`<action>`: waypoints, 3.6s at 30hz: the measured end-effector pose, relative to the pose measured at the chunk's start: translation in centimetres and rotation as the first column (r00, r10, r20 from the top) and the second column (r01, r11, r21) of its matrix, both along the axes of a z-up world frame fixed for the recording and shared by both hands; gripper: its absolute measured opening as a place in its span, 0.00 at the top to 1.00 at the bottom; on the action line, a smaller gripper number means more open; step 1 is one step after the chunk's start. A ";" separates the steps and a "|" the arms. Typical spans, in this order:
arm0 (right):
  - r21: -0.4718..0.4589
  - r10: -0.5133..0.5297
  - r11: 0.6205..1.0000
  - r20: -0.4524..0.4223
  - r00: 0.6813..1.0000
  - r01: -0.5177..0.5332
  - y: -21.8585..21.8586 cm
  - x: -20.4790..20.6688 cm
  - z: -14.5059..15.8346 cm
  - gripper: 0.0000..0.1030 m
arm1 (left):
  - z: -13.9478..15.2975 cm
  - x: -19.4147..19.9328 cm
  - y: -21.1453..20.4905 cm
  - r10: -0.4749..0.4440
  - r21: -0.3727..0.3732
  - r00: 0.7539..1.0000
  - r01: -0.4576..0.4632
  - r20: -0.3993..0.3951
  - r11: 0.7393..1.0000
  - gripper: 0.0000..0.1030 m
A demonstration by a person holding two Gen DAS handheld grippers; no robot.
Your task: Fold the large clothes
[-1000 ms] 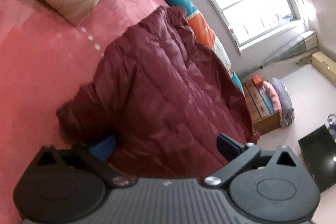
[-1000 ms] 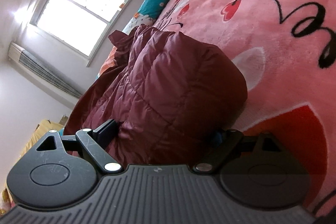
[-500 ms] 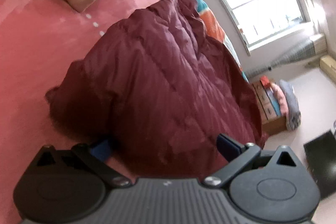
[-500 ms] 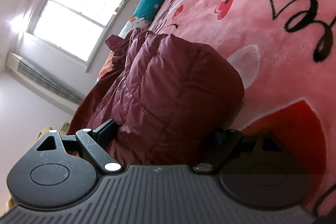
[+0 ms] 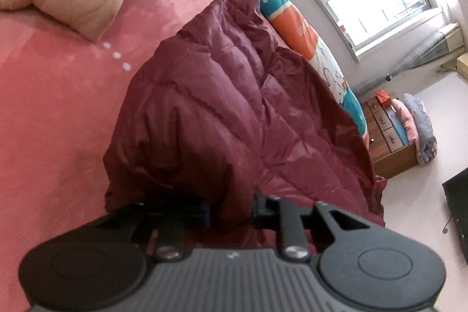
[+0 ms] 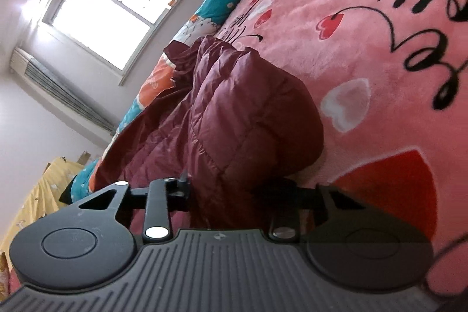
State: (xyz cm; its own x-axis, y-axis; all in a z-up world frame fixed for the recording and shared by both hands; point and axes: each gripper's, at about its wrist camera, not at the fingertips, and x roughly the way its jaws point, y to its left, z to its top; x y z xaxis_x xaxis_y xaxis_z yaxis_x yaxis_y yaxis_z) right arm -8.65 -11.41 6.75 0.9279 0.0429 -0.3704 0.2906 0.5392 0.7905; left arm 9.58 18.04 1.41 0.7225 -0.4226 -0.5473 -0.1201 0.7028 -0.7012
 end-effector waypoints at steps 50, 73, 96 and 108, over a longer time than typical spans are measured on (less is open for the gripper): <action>-0.422 0.090 0.897 -0.113 0.990 -0.130 7.1 -3.2 7.1 0.02 | 8.6 -8.1 -11.1 -0.540 0.437 0.826 0.431 0.162 0.790 0.43; -0.551 0.076 0.791 -0.345 0.936 -0.267 2.8 9.7 3.3 0.00 | 2.6 6.0 -11.9 -0.411 0.621 0.909 0.281 0.074 0.732 0.43; -0.576 -0.047 0.800 -0.338 0.940 -0.167 0.8 10.7 -1.6 0.00 | -2.8 9.0 -8.6 -0.314 0.622 0.936 0.152 0.159 0.768 0.28; -0.429 -0.030 0.899 -0.260 0.965 -0.088 -2.1 8.9 0.0 0.00 | 3.4 5.6 -10.1 -0.318 0.568 0.922 0.144 0.220 0.810 0.22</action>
